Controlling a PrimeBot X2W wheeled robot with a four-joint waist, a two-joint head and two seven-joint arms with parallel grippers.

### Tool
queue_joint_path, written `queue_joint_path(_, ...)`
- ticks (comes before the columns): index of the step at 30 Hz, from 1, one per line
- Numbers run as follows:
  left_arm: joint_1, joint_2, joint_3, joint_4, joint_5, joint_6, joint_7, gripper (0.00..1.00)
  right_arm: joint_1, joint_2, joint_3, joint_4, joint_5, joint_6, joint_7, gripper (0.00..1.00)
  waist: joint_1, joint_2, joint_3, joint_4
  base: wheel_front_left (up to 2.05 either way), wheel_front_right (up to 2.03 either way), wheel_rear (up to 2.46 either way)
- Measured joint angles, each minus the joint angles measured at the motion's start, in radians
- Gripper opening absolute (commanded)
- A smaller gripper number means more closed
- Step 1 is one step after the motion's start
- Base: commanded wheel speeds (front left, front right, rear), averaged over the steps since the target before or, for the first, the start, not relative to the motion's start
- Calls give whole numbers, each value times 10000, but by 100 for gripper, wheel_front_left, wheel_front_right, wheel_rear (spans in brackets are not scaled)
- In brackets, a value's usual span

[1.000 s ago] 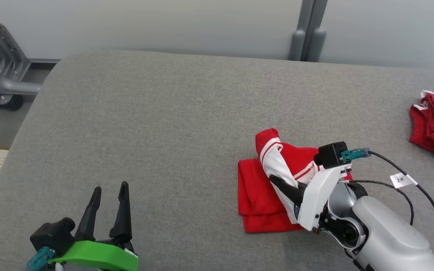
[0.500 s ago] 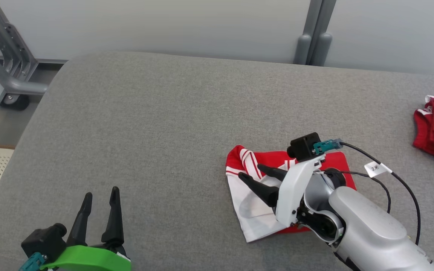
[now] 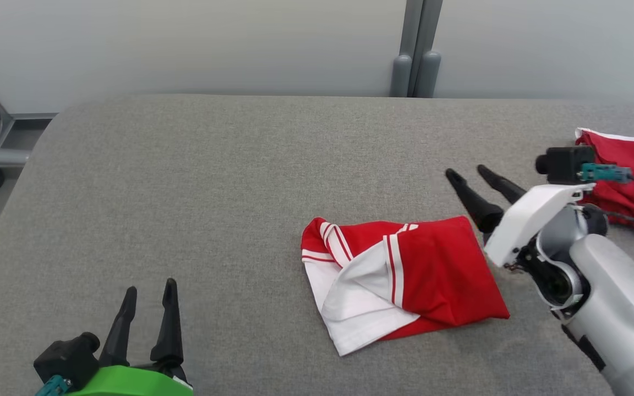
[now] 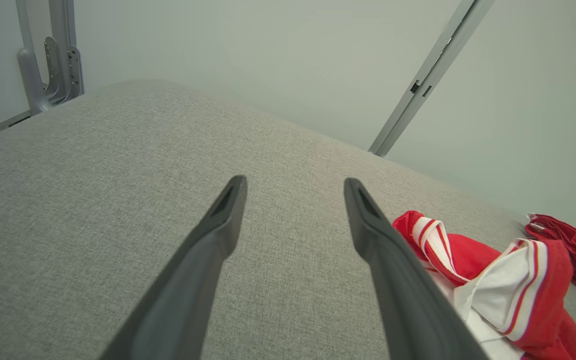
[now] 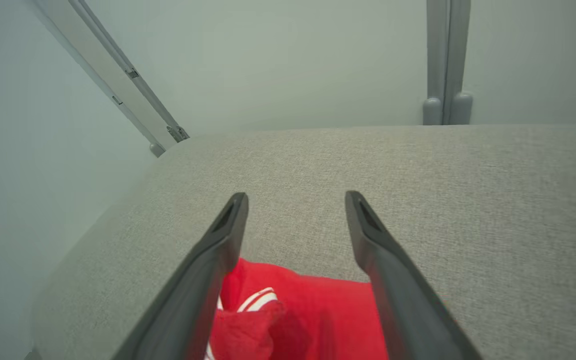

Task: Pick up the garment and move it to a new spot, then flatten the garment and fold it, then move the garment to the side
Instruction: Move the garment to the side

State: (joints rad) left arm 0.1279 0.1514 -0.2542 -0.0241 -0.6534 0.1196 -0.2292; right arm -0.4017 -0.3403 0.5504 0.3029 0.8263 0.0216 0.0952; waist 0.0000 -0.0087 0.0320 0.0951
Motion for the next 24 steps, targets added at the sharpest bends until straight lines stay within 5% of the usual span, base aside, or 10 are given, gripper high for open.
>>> queue_joint_path(8,-14,12,-163,-121,105,0,188,100,645,-637,-213,1246,-174,-499,-150,100,0,0,274,177,0,0,0)
queue_joint_path(24,-40,46,-48,-203,161,0,234,100,1500,-77,-535,2289,1168,-309,263,100,0,0,592,689,0,0,0)
